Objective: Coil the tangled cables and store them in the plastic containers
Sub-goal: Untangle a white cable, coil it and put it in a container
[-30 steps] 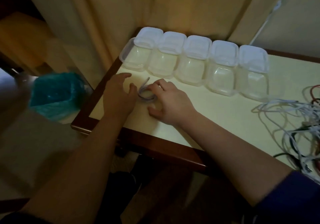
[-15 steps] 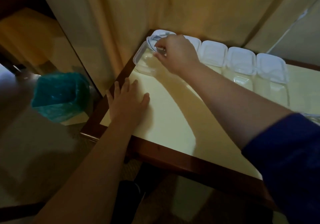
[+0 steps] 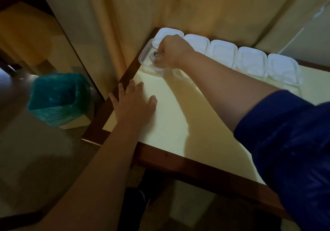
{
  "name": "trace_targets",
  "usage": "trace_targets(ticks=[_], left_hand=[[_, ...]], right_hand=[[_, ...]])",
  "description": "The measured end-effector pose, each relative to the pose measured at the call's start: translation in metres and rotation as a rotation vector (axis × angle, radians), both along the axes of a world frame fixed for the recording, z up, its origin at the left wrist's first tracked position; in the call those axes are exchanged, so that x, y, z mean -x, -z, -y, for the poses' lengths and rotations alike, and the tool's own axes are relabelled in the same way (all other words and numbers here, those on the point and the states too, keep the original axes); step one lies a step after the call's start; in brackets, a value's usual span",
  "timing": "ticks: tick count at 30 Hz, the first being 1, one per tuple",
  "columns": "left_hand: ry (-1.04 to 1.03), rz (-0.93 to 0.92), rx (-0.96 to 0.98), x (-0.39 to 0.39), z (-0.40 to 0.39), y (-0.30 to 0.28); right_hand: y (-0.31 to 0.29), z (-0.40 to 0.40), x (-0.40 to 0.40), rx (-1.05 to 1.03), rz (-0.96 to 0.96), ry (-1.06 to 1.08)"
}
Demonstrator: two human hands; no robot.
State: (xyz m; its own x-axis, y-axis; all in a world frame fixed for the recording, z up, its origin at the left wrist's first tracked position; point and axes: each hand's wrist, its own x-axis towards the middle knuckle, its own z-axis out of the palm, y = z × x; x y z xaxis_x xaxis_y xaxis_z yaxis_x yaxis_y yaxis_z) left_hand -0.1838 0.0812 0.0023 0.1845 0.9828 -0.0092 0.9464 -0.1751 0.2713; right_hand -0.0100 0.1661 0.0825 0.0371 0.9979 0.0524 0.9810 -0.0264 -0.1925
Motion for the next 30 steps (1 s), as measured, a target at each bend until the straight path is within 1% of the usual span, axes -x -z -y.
trace_targets(ticks=[2,4,6,9,12,15,19,23,27,30], left_hand=[[0.014,0.065,-0.011,-0.008,0.005,-0.005],[0.046,0.167,-0.060,-0.021,0.015,-0.013],[0.101,0.222,-0.148,-0.042,0.031,-0.022],[0.214,0.302,-0.253,-0.075,0.055,-0.033],[0.339,0.438,-0.266,-0.110,0.081,-0.041],[0.484,0.567,-0.243,-0.149,0.112,-0.042],[0.683,0.655,-0.139,-0.198,0.152,-0.037],[0.780,0.654,-0.025,-0.231,0.180,-0.032],[0.827,0.563,-0.007,-0.255,0.189,-0.020],[0.851,0.544,-0.025,-0.268,0.192,-0.015]], right_hand=[[-0.011,0.031,-0.010,-0.071,-0.199,0.018],[-0.021,0.082,-0.024,-0.164,-0.312,0.032],[-0.026,0.144,-0.042,-0.196,-0.365,0.076],[-0.028,0.236,-0.068,-0.178,-0.424,0.190],[-0.030,0.313,-0.095,-0.171,-0.509,0.331],[-0.025,0.369,-0.127,-0.194,-0.538,0.426],[-0.015,0.415,-0.163,-0.342,-0.641,0.501],[-0.011,0.435,-0.187,-0.476,-0.732,0.534],[-0.006,0.452,-0.207,-0.521,-0.801,0.569],[0.001,0.453,-0.213,-0.490,-0.792,0.602]])
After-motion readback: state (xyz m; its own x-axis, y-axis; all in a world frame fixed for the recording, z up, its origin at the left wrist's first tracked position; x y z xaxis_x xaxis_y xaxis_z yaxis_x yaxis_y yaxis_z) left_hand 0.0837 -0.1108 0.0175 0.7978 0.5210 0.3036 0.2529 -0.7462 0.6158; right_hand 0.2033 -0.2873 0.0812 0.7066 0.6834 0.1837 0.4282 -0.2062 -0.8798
